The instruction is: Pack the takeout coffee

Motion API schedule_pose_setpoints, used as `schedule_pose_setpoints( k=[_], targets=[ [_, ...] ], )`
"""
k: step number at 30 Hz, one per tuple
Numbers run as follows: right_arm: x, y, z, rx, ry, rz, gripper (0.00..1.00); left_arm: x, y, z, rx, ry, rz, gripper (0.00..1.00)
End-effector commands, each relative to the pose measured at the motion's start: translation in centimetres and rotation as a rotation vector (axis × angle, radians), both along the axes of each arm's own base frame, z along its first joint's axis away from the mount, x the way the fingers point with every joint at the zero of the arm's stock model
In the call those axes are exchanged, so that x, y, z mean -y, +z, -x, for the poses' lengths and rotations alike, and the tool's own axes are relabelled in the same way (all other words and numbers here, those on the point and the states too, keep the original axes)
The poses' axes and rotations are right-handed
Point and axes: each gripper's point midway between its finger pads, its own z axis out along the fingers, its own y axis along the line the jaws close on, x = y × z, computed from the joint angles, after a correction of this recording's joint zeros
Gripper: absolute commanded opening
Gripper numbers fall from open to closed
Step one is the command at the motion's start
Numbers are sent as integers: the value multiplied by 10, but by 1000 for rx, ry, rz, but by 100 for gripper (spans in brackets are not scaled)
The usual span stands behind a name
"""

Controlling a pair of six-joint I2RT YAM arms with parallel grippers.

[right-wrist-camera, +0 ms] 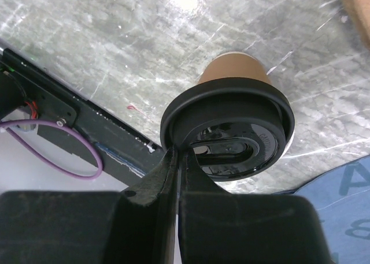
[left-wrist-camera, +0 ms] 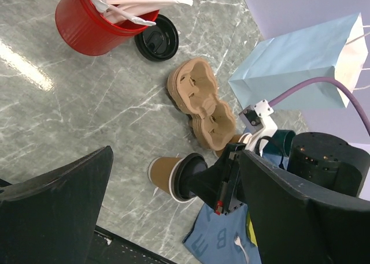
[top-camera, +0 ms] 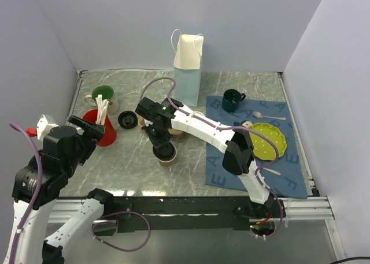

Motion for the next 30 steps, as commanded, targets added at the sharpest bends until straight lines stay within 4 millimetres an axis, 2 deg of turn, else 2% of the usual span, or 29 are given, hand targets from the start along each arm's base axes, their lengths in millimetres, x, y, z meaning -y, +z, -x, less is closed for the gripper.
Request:
schedule_pose_setpoints(
  k=[1, 7, 12, 19, 24, 30],
  targets=[
    [-3, 2, 5, 14, -1, 15, 0, -6, 7, 2, 20, 7, -31, 97],
    [1, -6, 8, 7, 1, 46, 0, -6, 8, 1, 23, 5, -39, 97],
    [1, 8, 5, 37, 12, 44, 0, -6, 10, 1, 26, 2, -42, 97],
    [15, 25, 1, 93, 32, 80, 0, -6, 9, -1, 28, 0, -43, 97],
    [23, 14, 8, 80, 62, 136, 0, -5, 9, -2, 31, -3, -41, 97],
    [14, 9, 12, 85, 82, 133, 0, -3, 8, -3, 25, -9, -40, 97]
  ],
)
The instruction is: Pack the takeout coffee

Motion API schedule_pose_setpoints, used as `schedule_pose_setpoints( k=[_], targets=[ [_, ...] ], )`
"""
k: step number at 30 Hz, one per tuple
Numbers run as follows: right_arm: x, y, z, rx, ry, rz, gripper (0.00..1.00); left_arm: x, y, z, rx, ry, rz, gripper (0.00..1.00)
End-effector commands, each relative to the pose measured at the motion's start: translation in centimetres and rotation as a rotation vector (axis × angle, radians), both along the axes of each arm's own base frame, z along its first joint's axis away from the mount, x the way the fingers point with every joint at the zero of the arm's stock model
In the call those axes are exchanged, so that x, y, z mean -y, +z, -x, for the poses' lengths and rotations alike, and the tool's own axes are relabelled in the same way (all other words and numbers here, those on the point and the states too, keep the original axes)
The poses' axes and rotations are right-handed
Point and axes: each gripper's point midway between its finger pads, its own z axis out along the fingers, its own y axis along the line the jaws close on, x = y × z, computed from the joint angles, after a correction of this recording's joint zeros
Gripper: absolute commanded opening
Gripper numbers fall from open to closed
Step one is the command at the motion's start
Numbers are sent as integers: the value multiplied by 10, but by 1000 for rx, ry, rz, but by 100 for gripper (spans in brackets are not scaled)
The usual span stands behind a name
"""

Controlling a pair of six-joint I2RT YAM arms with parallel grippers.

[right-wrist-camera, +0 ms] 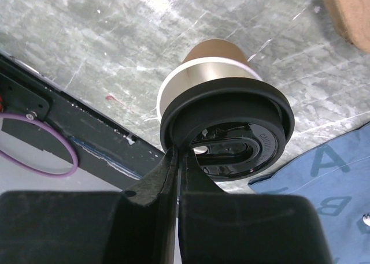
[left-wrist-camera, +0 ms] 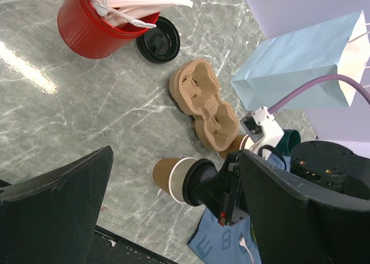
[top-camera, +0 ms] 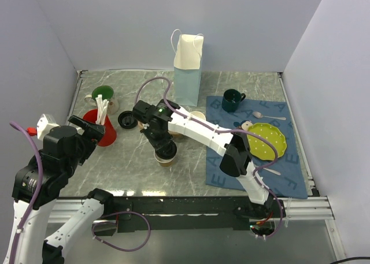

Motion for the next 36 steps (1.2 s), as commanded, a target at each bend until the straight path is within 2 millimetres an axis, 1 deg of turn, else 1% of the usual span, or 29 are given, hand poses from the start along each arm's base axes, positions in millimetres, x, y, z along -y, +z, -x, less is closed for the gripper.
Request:
schedule_pose_setpoints(
  k=[1, 5, 11, 16, 18, 19, 21, 24, 26, 29, 30, 35, 36],
  targets=[
    [3, 1, 8, 8, 26, 34, 0, -2, 9, -2, 26, -2, -17, 97],
    [1, -6, 8, -3, 28, 49, 0, -3, 6, 0, 21, 1, -17, 97],
    [-2, -15, 10, -22, 33, 56, 0, -5, 8, 2, 27, 8, -15, 97],
    [-5, -18, 9, -20, 38, 47, 0, -5, 6, 2, 20, 8, -21, 97],
    [-6, -19, 8, -19, 38, 44, 3, -4, 6, 2, 22, 5, -18, 97],
    [-8, -17, 9, -19, 39, 36, 7, -4, 5, 1, 19, 4, -21, 97],
    [-10, -16, 10, -24, 40, 26, 11, -4, 6, 0, 23, 3, -20, 97],
    [-12, -14, 11, -29, 36, 14, 23, -2, 4, -2, 18, -2, -23, 97],
    [-11, -13, 11, -30, 35, 14, 24, -1, 4, -3, 15, -9, -26, 97],
    [-14, -8, 12, -31, 35, -7, 29, 0, 3, -5, 11, -16, -30, 97],
    [-16, -4, 11, -26, 34, -20, 32, 1, 2, -6, 9, -21, -33, 97],
    [-22, 16, 8, -9, 28, -79, 35, 7, -3, -10, 0, -66, -48, 97],
    [-23, 21, 7, -7, 22, -94, 35, 9, -9, -10, -18, -74, -55, 97]
  ],
)
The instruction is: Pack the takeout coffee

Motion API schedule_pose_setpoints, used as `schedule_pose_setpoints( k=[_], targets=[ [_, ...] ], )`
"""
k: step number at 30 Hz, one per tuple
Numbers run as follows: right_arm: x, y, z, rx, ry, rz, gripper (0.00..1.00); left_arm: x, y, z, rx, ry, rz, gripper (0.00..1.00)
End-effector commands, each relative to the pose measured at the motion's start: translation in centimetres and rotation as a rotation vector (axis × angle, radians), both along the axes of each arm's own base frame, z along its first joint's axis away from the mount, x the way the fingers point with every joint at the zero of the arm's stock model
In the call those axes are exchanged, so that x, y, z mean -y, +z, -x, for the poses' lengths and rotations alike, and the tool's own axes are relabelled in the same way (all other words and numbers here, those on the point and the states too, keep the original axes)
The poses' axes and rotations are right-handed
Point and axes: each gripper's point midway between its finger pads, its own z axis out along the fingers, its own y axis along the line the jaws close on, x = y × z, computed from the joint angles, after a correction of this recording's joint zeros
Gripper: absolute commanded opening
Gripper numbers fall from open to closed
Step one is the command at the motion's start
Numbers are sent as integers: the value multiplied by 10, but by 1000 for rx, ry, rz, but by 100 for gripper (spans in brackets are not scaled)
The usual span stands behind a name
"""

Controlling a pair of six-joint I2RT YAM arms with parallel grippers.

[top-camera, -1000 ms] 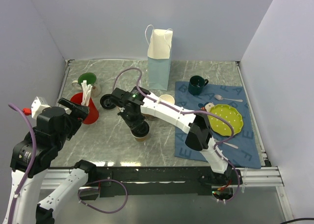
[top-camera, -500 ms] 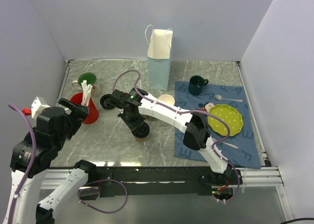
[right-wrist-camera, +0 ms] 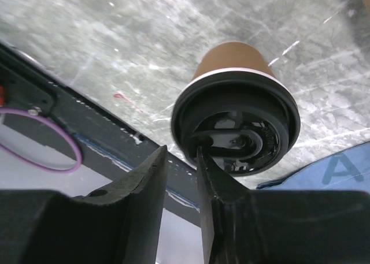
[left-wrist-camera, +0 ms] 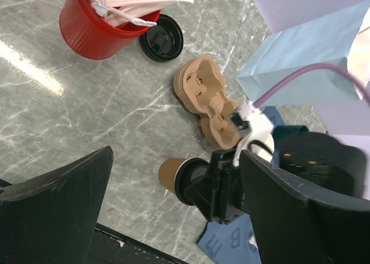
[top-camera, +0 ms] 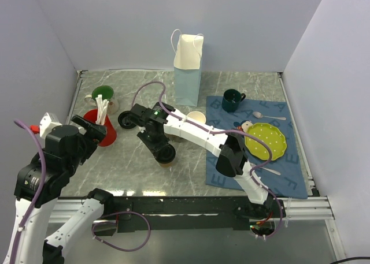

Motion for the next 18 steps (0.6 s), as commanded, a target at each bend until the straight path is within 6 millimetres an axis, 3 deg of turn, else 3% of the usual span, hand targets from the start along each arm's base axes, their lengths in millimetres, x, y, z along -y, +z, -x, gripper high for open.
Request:
schedule_pose_setpoints(
  k=[1, 5, 8, 9, 11, 12, 13, 15, 18],
  targets=[
    [-10, 43, -6, 40, -22, -120, 35, 11, -7, -10, -19, -67, -27, 97],
    [-4, 63, -12, 36, -45, -191, 37, 25, -19, -15, -42, -157, -35, 98],
    [13, 73, -25, 42, -87, -228, 40, 42, -30, -17, -63, -250, -21, 98],
    [20, 64, -28, 32, -90, -220, 41, 46, -38, -19, -75, -271, -15, 96],
    [37, 71, -38, 39, -120, -243, 44, 61, -47, -19, -92, -345, 15, 92],
    [45, 67, -31, 2, -107, -250, 47, 69, -56, -22, -98, -380, 34, 91],
    [51, 67, -42, -1, -129, -280, 49, 77, -60, -23, -97, -414, 50, 88],
    [57, 64, -32, -61, -87, -335, 53, 97, -73, -24, -101, -512, 108, 80],
    [66, 61, -38, -67, -60, -372, 59, 120, -91, -22, -127, -611, 187, 72]
  ],
)
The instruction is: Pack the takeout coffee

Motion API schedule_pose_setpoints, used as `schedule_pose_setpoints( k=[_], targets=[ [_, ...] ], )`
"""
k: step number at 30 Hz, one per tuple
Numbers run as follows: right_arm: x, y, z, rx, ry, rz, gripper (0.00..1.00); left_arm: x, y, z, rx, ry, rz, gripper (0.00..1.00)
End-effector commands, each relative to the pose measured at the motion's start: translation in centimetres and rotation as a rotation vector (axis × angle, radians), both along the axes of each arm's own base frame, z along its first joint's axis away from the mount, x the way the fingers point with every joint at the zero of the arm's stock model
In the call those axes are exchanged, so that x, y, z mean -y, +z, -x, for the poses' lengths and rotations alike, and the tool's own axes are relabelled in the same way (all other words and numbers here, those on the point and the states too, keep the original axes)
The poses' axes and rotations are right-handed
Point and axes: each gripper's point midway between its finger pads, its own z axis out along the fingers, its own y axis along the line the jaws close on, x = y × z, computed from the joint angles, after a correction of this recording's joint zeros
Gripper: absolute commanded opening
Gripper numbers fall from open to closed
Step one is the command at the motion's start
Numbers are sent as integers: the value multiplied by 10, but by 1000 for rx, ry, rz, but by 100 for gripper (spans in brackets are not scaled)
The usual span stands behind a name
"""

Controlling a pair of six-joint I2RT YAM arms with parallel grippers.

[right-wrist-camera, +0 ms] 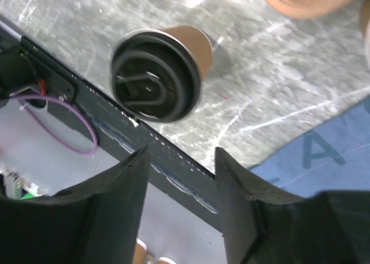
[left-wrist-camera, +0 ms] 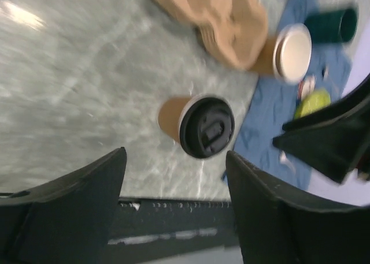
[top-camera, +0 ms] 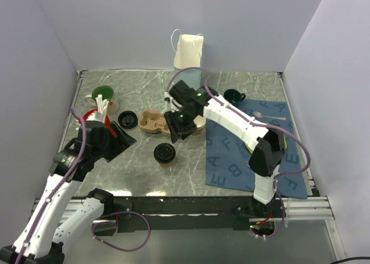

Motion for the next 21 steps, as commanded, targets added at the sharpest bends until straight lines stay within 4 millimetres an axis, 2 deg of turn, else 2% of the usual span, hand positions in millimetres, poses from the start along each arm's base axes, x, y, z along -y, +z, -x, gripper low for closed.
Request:
schedule_pose_setpoints(
  k=[1, 5, 9, 11, 21],
  targets=[
    [-7, 17, 6, -7, 109, -169, 61, 48, -3, -6, 30, -211, 164, 70],
    [-3, 4, 1, -38, 141, -180, 65, 50, -32, -7, -37, -221, 147, 69],
    [-14, -2, 0, -70, 183, -212, 72, 50, -54, -10, -75, -213, 135, 68],
    [-17, -3, -3, -67, 195, -221, 73, 55, -63, -13, -88, -220, 157, 65],
    [-29, -25, -12, -107, 223, -215, 70, 63, -84, -16, -126, -242, 183, 61]
  ],
)
